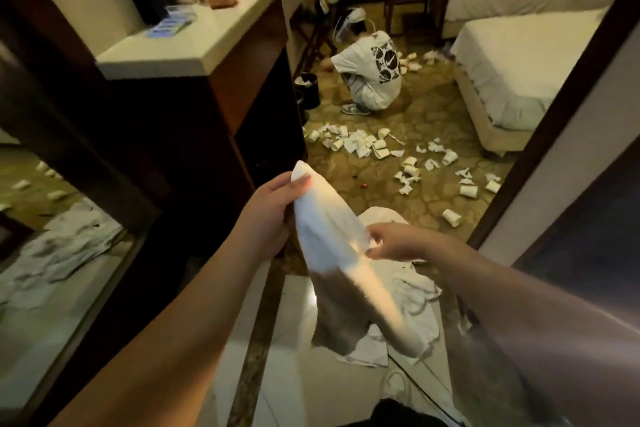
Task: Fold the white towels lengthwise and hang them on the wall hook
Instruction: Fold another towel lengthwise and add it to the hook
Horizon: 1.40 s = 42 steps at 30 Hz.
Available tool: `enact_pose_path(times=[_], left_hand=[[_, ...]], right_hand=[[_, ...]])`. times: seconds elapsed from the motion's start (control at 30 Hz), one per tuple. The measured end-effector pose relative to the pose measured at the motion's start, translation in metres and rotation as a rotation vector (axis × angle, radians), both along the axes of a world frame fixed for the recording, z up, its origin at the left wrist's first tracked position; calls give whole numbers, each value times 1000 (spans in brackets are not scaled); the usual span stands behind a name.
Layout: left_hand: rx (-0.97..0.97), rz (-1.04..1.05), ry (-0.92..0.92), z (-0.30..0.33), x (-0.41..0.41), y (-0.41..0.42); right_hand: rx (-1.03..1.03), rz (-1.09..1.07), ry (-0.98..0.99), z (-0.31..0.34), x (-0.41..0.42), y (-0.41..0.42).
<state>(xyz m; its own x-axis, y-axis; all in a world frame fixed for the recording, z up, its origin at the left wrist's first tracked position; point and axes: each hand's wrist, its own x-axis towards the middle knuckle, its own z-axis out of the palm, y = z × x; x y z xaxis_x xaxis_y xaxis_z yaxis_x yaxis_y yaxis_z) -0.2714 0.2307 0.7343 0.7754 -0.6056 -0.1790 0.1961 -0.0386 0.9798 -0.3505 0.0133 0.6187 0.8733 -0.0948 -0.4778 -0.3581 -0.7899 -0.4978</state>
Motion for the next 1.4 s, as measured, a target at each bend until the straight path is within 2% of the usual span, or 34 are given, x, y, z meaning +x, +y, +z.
enact_pose_path(times=[0.07, 0.13, 0.27, 0.37, 0.5, 0.63, 0.73, 0.83, 1.07, 1.27, 1.4], left_hand=[[-30, 34, 17, 3, -21, 37], [-21, 42, -1, 2, -41, 74], [135, 85, -114, -9, -75, 152], [225, 99, -169, -11, -101, 194], [264, 193, -202, -4, -138, 240], [167, 407, -149, 2, -169, 281], [121, 579, -187, 8, -205, 309], [145, 733, -208, 12, -246, 332], [94, 1049, -102, 20, -358, 402], [4, 1253, -42, 50, -457, 467], [-9, 1413, -57, 58, -505, 504]], right_hand=[[-46, -40, 8, -9, -19, 35], [-14, -163, -67, -13, -34, 62], [44, -441, -303, -1, -56, 110], [-7, -473, -383, 13, -71, 137], [-76, -383, -400, 32, -87, 172], [-148, -220, -407, 35, -99, 200], [-180, -65, -449, 22, -112, 224], [-158, 4, -442, 0, -135, 246], [-166, 122, -416, -28, -201, 285], [87, 212, -393, 14, -245, 349], [138, 334, -406, 46, -270, 398]])
